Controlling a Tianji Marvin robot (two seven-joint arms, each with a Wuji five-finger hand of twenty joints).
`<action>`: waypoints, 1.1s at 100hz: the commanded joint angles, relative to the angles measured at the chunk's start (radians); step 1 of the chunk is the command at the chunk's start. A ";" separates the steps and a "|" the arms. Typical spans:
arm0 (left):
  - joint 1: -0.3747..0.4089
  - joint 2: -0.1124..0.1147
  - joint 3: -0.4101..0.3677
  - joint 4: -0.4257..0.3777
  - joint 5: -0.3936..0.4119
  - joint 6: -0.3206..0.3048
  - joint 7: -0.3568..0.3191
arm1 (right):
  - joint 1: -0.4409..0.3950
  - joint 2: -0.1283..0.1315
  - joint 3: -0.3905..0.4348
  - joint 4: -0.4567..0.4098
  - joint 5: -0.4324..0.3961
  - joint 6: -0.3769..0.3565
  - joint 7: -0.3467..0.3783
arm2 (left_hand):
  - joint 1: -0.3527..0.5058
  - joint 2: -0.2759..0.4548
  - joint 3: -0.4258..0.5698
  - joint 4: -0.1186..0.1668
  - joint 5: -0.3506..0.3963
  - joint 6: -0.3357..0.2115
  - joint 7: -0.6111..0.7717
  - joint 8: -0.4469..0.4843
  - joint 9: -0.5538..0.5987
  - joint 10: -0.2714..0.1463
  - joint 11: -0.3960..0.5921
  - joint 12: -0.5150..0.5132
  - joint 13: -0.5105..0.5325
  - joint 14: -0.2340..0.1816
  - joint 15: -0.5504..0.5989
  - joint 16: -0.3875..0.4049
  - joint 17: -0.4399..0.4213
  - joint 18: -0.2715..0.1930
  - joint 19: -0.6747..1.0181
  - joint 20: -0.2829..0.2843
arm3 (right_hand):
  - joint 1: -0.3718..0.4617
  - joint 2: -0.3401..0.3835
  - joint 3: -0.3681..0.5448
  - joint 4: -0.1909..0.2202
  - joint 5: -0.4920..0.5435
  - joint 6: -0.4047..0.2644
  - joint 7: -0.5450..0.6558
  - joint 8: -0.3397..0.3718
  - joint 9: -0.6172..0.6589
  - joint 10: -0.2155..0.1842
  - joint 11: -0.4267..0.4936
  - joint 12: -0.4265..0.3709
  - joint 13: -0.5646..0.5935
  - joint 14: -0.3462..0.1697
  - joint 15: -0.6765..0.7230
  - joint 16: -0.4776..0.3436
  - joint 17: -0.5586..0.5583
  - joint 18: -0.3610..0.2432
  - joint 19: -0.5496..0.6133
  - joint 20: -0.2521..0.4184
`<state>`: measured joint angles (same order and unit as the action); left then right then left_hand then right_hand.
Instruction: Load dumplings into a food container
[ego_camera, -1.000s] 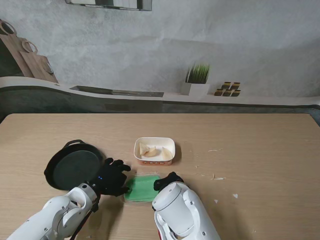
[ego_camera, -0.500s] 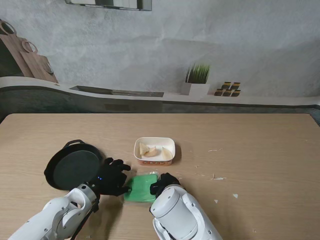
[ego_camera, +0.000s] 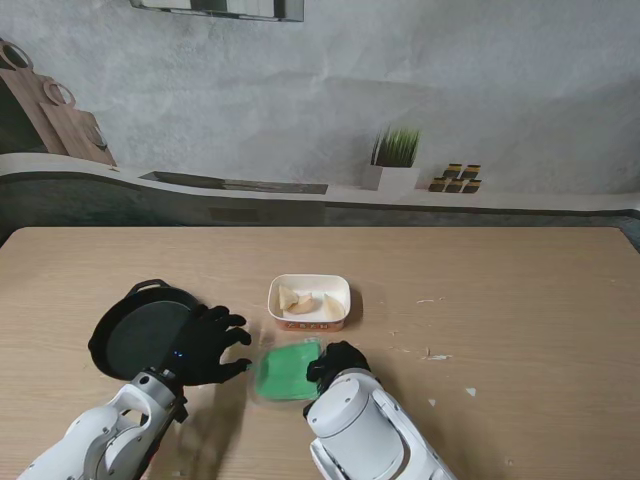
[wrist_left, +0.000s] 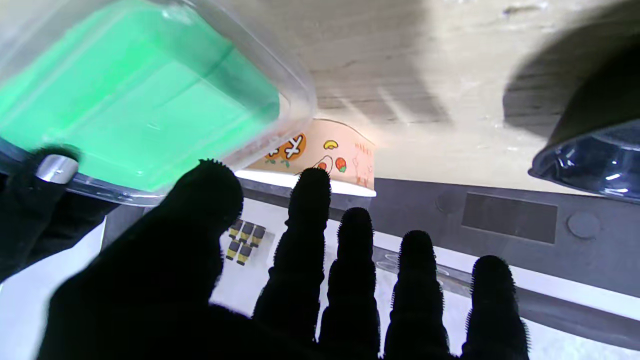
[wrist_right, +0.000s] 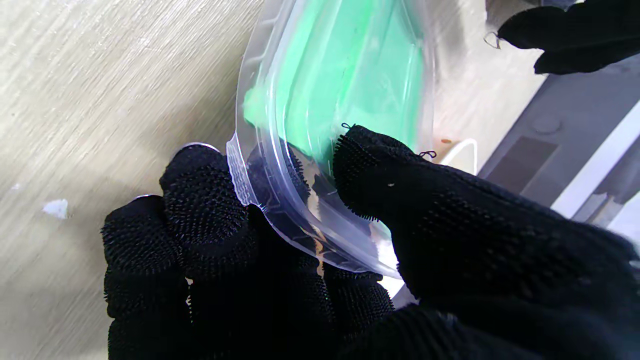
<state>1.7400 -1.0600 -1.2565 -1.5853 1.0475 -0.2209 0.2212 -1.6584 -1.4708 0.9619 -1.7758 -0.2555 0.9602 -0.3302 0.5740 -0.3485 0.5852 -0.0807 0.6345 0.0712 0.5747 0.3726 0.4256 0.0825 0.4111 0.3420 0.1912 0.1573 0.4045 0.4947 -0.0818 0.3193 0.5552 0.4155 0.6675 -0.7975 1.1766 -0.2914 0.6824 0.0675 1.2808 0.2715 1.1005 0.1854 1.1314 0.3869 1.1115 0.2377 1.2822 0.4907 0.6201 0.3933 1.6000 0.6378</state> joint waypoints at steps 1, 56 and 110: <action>0.005 -0.004 -0.005 -0.009 -0.004 0.022 -0.002 | 0.008 0.042 -0.029 -0.029 0.079 0.053 -0.043 | -0.035 0.049 -0.036 0.023 -0.060 -0.010 -0.015 0.018 0.009 0.035 0.021 0.030 0.018 0.015 0.020 0.027 -0.007 0.030 0.024 0.010 | 0.087 -0.006 0.122 0.008 0.041 -0.066 0.007 0.025 0.043 0.014 0.058 0.031 0.078 0.103 0.069 0.013 0.000 -0.034 0.071 0.014; -0.028 -0.026 0.015 0.033 -0.086 0.115 0.039 | -0.016 0.072 0.019 -0.166 0.242 -0.027 -0.061 | -0.011 0.107 -0.114 0.033 -0.073 0.058 -0.036 0.024 0.018 0.032 0.044 0.104 0.015 0.028 0.043 0.071 -0.011 0.029 -0.004 0.014 | 0.094 0.001 0.142 -0.001 0.020 -0.087 0.001 0.103 0.016 0.009 0.081 0.076 0.048 0.110 0.117 0.036 -0.023 -0.032 0.062 0.044; -0.063 -0.041 0.029 0.093 -0.139 0.073 0.106 | 0.134 0.069 -0.041 -0.015 0.244 -0.219 -0.135 | 0.004 0.189 -0.238 0.041 -0.280 0.098 -0.147 -0.042 -0.080 0.048 -0.007 0.044 -0.028 0.027 0.000 0.045 -0.009 0.014 -0.022 0.041 | 0.092 0.011 0.135 0.000 -0.001 -0.103 0.005 0.133 -0.008 0.003 0.097 0.092 0.019 0.106 0.141 0.060 -0.047 -0.042 0.055 0.078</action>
<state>1.6800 -1.0943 -1.2334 -1.4911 0.9094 -0.1525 0.3439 -1.5304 -1.3883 0.9242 -1.7977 -0.0180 0.7583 -0.4624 0.5755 -0.1993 0.3710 -0.0678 0.3920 0.1447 0.4499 0.3447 0.3730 0.1070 0.4154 0.3939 0.1983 0.1843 0.4252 0.5467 -0.0818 0.3312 0.5559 0.4360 0.6762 -0.7956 1.1994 -0.2914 0.6801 0.0580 1.2588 0.3716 1.0769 0.1963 1.1777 0.4661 1.1091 0.2384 1.3594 0.5362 0.6037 0.3965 1.6073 0.6815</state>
